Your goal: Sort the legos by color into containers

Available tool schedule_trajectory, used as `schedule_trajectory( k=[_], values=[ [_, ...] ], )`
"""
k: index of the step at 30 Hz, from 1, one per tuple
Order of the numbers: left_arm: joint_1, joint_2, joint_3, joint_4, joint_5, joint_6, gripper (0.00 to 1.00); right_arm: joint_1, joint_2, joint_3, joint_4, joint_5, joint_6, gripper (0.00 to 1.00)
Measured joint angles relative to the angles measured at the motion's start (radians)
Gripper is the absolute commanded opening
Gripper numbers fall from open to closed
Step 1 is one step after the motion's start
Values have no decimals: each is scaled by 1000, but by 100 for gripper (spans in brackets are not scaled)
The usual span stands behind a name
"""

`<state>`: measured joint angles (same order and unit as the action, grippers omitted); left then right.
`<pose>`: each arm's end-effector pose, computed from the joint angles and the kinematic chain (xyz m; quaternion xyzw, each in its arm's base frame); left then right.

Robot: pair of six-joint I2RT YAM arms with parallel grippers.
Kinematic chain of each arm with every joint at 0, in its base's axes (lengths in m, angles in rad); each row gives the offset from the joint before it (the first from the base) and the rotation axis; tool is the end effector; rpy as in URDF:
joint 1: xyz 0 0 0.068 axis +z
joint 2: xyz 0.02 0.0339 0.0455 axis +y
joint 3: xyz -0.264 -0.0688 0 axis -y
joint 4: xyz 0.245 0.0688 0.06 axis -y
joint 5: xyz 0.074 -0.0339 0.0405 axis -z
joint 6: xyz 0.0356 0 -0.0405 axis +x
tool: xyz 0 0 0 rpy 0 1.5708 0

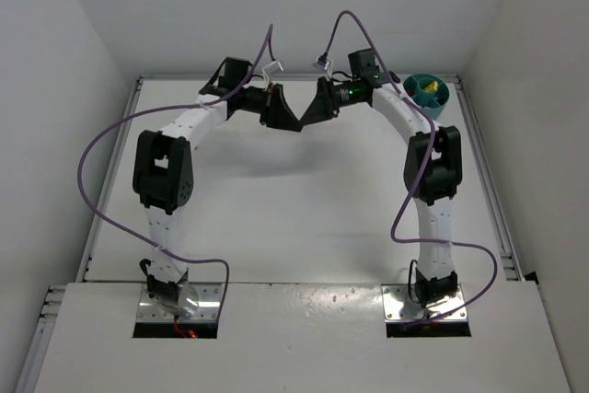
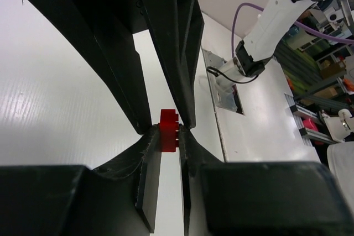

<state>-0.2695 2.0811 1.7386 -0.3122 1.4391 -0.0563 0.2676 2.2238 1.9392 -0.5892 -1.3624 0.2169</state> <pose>0.4362 -0.1571 0.2702 0.3615 0.6397 -0.6372 0.2323 0.4582 0.1617 0.2496 -0.2335 0.7244 0.6382 0.1155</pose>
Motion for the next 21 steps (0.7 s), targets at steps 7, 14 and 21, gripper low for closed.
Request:
schedule_trajectory(
  k=[7, 14, 21],
  values=[
    [3, 0, 0, 2, 2, 7, 23, -3, 0, -8, 29, -6, 30, 25],
    [6, 0, -2, -1, 1, 14, 35, -9, -2, -11, 37, -13, 37, 9],
    [10, 0, -2, 5, -8, 15, 50, -4, -3, 38, -89, 35, -86, 0]
  ],
)
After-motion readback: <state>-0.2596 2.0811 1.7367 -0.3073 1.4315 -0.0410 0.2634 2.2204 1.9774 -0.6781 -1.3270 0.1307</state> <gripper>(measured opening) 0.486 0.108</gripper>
